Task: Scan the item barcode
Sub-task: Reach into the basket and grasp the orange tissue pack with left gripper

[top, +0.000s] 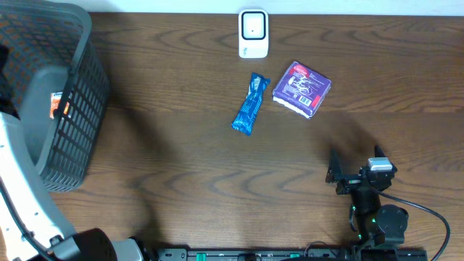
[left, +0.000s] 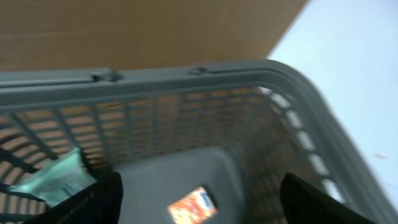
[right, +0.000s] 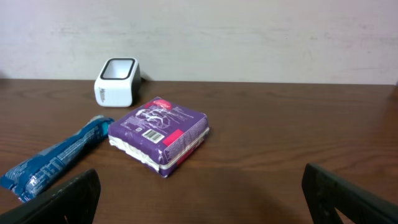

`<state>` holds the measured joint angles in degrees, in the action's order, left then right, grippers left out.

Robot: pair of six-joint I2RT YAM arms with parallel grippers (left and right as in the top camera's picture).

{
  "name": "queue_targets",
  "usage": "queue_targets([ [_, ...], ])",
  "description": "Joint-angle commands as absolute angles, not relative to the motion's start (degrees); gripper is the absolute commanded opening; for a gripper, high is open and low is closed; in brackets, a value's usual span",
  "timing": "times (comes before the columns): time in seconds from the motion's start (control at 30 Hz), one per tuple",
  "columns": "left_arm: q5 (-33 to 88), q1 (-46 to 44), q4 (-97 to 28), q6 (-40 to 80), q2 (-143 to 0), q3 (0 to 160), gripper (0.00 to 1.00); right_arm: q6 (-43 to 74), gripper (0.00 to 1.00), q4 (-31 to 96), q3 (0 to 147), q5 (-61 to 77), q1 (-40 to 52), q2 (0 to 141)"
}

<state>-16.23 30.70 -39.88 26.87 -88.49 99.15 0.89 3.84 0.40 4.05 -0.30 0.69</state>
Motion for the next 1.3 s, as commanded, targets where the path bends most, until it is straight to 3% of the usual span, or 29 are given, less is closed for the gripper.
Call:
queue_targets([
  [0.0, -16.8, 32.4, -39.9, 16.6, -94.0, 98.9, 0.79, 1.7, 0.99, 4.1, 0.3, 4.0, 0.1, 0.4],
  [0.13, -16.8, 32.4, -41.1, 11.4, -100.2, 98.5, 0.79, 1.7, 0.99, 4.1, 0.3, 4.0, 0.1, 0.4],
  [0.3, -5.4, 32.4, -42.3, 7.3, -106.6, 98.5, 0.99, 1.7, 0.99, 4.1, 0.3, 4.0, 0.1, 0.4],
  [0.43, 5.0, 32.2, -43.9, -0.7, -110.7, 98.5, 1.0, 1.7, 0.99, 4.1, 0.3, 4.0, 0.1, 0.4],
  [0.67, 2.4, 29.3, -44.1, -6.2, -116.3, 98.5, 1.0, 1.7, 0.99, 4.1, 0.3, 3.9, 0.1, 0.4],
  [1.2, -9.5, 25.7, -40.7, -11.0, -125.4, 98.5, 0.87, 1.7, 0.99, 4.1, 0.3, 3.9, 0.1, 0.4],
  [1.27, -9.5, 25.7, -40.1, -11.8, -126.2, 98.5, 0.79, 1.7, 0.99, 4.1, 0.3, 3.9, 0.1, 0.4],
])
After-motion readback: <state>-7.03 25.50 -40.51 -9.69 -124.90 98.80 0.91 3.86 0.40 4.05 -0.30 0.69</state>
